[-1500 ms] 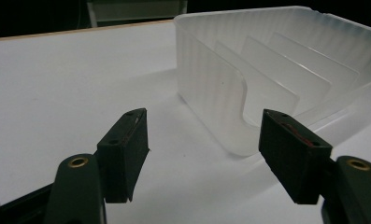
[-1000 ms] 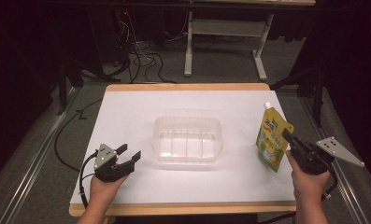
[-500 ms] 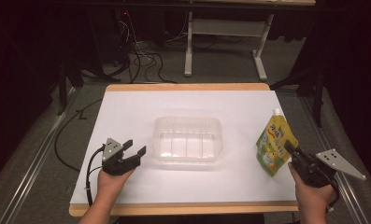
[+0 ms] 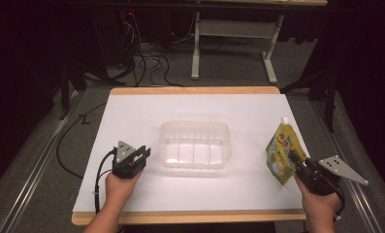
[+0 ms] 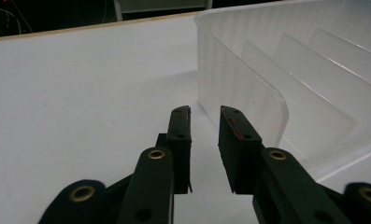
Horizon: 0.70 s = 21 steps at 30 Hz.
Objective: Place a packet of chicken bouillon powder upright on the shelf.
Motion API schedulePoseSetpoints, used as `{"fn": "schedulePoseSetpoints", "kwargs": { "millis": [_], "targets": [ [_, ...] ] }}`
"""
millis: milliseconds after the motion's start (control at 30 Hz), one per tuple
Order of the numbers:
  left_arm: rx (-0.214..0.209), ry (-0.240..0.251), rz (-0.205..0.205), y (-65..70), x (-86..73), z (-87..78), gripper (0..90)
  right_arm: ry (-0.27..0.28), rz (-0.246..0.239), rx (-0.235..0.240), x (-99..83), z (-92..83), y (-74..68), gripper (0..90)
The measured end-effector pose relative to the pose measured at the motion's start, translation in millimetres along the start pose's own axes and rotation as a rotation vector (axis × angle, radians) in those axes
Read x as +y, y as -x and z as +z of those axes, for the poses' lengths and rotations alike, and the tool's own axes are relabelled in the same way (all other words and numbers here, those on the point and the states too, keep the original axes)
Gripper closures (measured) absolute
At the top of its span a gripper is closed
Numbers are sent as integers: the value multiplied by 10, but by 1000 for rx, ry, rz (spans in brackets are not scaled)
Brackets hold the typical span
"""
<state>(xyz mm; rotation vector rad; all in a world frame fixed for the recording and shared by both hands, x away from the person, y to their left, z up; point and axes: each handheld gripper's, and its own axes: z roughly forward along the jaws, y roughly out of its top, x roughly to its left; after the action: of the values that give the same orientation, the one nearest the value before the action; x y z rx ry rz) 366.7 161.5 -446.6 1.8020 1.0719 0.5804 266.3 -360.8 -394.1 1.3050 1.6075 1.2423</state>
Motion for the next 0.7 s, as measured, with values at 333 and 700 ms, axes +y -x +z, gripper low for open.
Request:
{"fn": "schedulePoseSetpoints", "kwargs": {
  "millis": [333,700],
  "targets": [
    [44,-27,-25,-42,-11,51,874,-64,33,17,-117,78,27,678],
    [35,3,-7,-11,7,44,900,-81,60,25,-189,110,71,677]
  ]
}}
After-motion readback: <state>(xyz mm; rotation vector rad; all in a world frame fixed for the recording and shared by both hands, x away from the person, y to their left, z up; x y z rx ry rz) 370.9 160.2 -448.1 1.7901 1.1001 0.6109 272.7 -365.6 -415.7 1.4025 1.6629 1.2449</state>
